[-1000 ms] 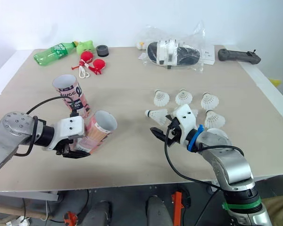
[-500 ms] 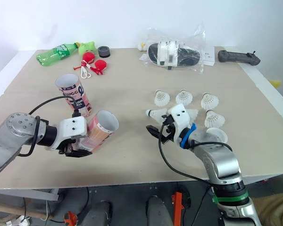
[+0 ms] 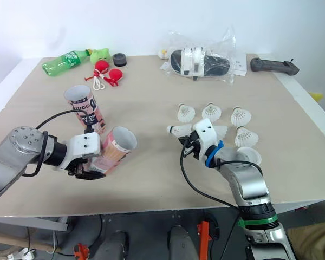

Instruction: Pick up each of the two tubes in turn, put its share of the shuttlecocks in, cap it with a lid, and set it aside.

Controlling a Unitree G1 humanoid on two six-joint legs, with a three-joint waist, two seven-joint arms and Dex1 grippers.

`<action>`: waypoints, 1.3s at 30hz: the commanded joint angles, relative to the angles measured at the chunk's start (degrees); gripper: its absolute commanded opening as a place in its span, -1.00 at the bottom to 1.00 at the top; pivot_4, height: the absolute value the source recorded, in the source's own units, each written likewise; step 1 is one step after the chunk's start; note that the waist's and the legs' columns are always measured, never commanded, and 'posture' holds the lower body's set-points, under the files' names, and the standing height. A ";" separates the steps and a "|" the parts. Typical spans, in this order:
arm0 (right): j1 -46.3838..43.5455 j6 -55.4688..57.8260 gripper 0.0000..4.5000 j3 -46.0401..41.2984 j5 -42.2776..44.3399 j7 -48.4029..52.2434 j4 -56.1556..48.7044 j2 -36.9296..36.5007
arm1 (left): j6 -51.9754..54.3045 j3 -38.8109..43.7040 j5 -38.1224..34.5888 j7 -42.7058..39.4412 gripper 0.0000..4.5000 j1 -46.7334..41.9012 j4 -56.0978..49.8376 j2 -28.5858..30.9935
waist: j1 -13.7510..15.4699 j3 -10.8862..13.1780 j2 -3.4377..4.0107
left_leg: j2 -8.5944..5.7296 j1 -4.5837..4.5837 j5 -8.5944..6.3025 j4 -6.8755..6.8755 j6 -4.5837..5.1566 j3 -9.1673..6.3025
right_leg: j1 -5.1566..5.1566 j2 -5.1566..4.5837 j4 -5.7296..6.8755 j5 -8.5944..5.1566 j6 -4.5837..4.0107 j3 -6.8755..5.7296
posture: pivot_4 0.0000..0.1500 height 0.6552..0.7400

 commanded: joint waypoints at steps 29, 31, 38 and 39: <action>-26.62 -18.83 -0.98 15.92 -6.42 35.93 -6.83 -15.63 | -1.35 -5.06 3.56 -4.59 0.39 -4.32 4.01 -1.46 | -0.01 0.03 0.17 | 0.02 0.09 0.02 0.06 0.15 -0.01 | 0.10 0.04 0.00 0.02 -0.01 -0.01 | 1.00 1.00; -27.34 -19.66 -0.98 17.34 -8.27 35.72 -6.30 -13.89 | -1.56 -5.14 3.74 -4.69 0.39 -4.41 4.33 -1.68 | -0.04 0.02 0.18 | 0.02 0.13 0.02 0.07 0.14 -0.01 | 0.12 0.04 0.01 0.03 -0.02 -0.01 | 1.00 1.00; -28.99 -20.19 -0.98 20.10 -11.42 35.83 -5.00 -9.70 | -1.80 -5.06 4.28 -4.87 0.39 -4.48 4.86 -2.39 | 0.10 0.01 0.20 | 0.00 0.11 0.07 0.09 0.12 -0.02 | 0.15 0.03 0.01 0.06 0.00 0.00 | 1.00 1.00; -28.92 -20.15 -0.98 20.28 -11.55 36.06 -4.88 -9.40 | -1.77 -5.02 4.36 -4.79 0.39 -4.34 4.84 -2.49 | 0.14 0.01 0.20 | 0.00 0.12 0.07 0.09 0.13 -0.04 | 0.16 0.03 0.02 0.06 0.00 -0.02 | 1.00 1.00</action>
